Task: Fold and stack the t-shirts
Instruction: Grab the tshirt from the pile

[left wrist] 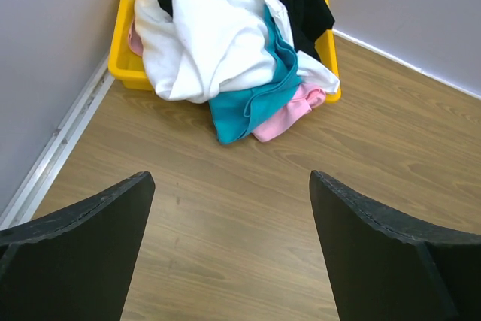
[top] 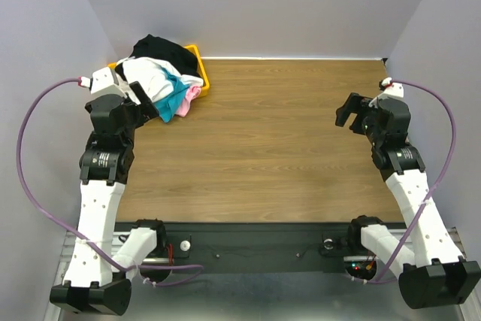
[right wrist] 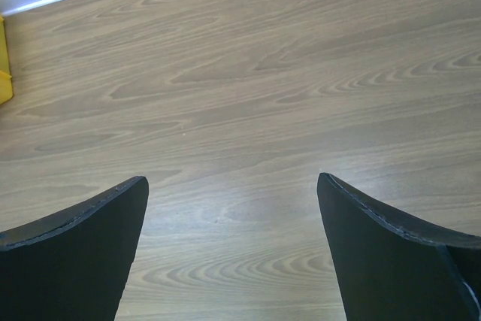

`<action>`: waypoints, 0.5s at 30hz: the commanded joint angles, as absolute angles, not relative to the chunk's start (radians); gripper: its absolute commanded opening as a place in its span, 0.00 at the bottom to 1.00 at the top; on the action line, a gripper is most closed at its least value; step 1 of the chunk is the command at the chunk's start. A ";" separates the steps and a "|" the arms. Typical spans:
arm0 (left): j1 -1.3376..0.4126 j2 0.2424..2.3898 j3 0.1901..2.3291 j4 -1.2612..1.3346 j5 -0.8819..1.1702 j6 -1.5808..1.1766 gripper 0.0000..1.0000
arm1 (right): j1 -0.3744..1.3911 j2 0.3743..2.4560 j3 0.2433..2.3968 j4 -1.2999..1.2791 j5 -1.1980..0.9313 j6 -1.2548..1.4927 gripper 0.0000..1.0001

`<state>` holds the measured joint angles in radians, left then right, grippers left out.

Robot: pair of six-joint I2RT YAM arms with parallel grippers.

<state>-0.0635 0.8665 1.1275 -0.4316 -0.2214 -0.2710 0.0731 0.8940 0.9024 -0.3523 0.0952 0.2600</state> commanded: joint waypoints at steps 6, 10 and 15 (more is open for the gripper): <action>-0.040 0.948 1.124 -0.336 -0.313 -0.264 0.99 | 0.072 0.910 0.922 -0.339 0.181 0.270 1.00; 0.093 1.156 1.245 -0.256 -0.259 -0.218 0.99 | 0.071 0.998 0.948 -0.327 0.180 0.340 1.00; 0.192 1.376 1.385 -0.147 -0.129 -0.258 0.98 | 0.074 1.103 1.018 -0.276 0.144 0.325 1.00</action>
<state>0.1398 1.2789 1.2739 -0.2775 -0.2104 -0.2462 0.0731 1.0737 0.9352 -0.3473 0.1513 0.3157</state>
